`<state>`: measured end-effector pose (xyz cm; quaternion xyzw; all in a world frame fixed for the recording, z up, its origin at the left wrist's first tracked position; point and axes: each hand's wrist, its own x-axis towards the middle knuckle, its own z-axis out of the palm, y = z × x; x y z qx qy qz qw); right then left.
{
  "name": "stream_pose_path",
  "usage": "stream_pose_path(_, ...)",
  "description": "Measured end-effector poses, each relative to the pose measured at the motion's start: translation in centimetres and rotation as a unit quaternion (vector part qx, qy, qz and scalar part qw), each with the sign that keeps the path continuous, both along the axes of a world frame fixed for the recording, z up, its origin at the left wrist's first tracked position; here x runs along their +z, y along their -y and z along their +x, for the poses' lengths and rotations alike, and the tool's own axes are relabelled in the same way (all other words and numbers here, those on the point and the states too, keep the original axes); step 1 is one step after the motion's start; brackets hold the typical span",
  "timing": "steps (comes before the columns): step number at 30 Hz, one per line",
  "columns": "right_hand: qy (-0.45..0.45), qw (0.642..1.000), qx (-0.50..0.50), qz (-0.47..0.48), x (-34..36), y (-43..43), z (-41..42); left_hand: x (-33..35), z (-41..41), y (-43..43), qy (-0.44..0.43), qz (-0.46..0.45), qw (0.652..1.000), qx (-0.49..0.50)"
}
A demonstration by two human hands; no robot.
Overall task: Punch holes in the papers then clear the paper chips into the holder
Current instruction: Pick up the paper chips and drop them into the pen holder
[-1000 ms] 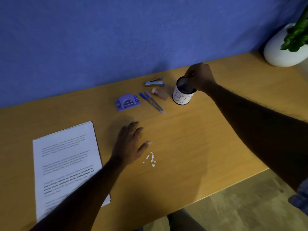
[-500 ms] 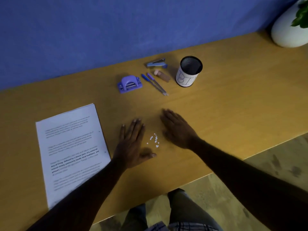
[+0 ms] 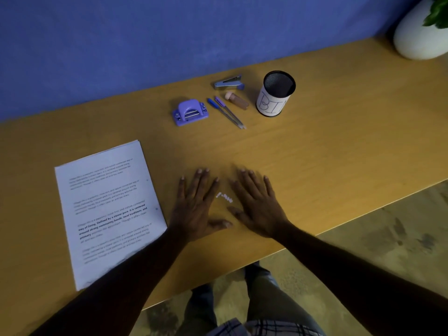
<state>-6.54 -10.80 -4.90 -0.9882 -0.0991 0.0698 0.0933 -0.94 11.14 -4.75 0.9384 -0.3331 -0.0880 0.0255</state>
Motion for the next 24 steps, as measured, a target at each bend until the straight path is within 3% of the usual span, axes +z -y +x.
stream_pose_path(3, -0.013, 0.997, -0.061, 0.036, 0.1, 0.8, -0.8, 0.1, -0.4, 0.5, -0.003, 0.013, 1.000, -0.017)
stream_pose_path(8, -0.017, 0.999, -0.047, 0.015, -0.4, -0.1, -1.3, 0.2, -1.0, 1.0, -0.005, 0.024, 0.999, -0.042)
stream_pose_path(13, -0.007, 0.998, -0.068, 0.013, -0.7, -1.2, -1.0, 0.8, -0.5, 0.0, -0.004, 0.012, 1.000, -0.001)
stream_pose_path(21, 0.076, 0.984, -0.037, 0.158, 0.1, -0.6, 0.0, 0.0, 0.4, -0.7, -0.019, -0.145, 0.989, 0.021)
stream_pose_path(24, 0.067, 0.979, -0.054, 0.186, 0.4, -0.1, 0.9, -0.6, 0.4, 0.3, -0.015, -0.190, 0.981, 0.044)
